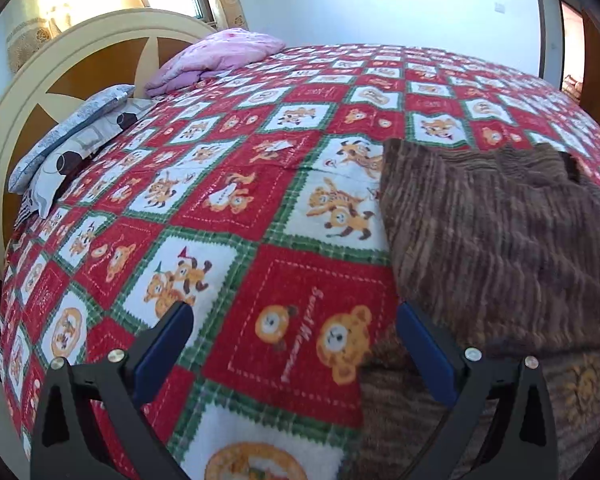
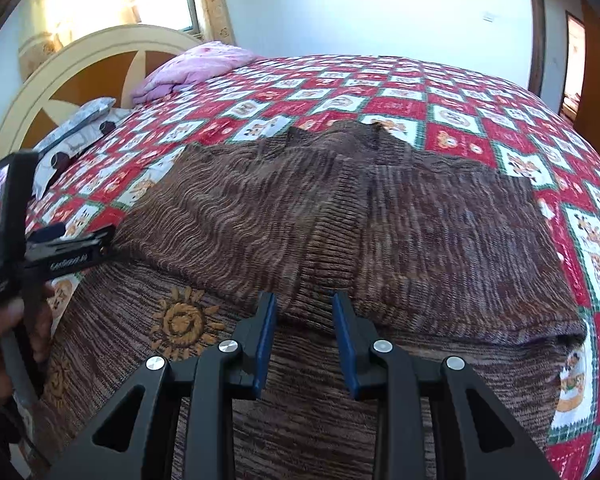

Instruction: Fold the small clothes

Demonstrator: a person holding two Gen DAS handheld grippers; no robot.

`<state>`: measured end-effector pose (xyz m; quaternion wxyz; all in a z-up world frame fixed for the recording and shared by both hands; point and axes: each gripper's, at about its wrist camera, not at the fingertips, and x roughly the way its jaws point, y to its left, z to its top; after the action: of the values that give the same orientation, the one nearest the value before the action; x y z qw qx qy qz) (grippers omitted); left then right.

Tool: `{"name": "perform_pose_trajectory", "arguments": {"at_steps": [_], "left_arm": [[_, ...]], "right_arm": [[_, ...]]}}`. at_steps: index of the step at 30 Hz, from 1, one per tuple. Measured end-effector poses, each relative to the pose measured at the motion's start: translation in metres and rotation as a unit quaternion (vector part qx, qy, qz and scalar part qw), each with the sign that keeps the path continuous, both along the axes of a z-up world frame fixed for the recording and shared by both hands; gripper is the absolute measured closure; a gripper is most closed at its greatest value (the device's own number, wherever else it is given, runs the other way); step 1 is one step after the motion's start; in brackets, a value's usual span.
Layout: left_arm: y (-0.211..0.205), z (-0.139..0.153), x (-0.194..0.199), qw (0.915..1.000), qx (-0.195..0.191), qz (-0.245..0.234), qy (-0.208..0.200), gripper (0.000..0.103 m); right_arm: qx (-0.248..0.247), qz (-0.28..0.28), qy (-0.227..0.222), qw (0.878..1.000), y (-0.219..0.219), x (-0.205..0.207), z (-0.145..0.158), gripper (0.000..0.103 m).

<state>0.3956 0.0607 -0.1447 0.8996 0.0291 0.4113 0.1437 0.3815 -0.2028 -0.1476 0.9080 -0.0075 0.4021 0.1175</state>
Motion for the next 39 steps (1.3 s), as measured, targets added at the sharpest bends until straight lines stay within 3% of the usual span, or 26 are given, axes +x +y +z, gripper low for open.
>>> {"name": "perform_pose_trajectory", "arguments": {"at_steps": [5, 7, 10, 20, 32, 39], "left_arm": [[-0.001, -0.002, -0.002, 1.0000, 0.002, -0.007, 0.000, 0.000], [0.001, -0.001, -0.003, 1.0000, -0.004, -0.005, -0.003, 0.000], [-0.001, -0.003, -0.003, 1.0000, 0.000, -0.007, -0.003, 0.000], [-0.012, 0.007, -0.029, 0.9991, -0.011, -0.040, 0.000, 0.000], [-0.017, 0.041, -0.101, 0.9958, -0.026, -0.076, -0.044, 0.000], [-0.015, 0.039, -0.141, 0.9943, -0.031, -0.089, -0.050, 0.000]], "right_arm": [[0.018, -0.025, -0.009, 0.999, -0.019, -0.006, 0.009, 0.067], [-0.001, -0.052, -0.024, 0.998, -0.030, -0.006, 0.013, 0.065], [-0.017, -0.093, 0.023, 0.995, -0.052, 0.009, -0.003, 0.065], [-0.014, -0.088, 0.029, 0.996, -0.059, -0.016, 0.001, 0.061], [-0.006, -0.065, 0.021, 0.998, -0.056, -0.096, 0.023, 0.052], [-0.021, -0.040, 0.028, 0.999, -0.043, -0.138, 0.021, 0.051]]}}
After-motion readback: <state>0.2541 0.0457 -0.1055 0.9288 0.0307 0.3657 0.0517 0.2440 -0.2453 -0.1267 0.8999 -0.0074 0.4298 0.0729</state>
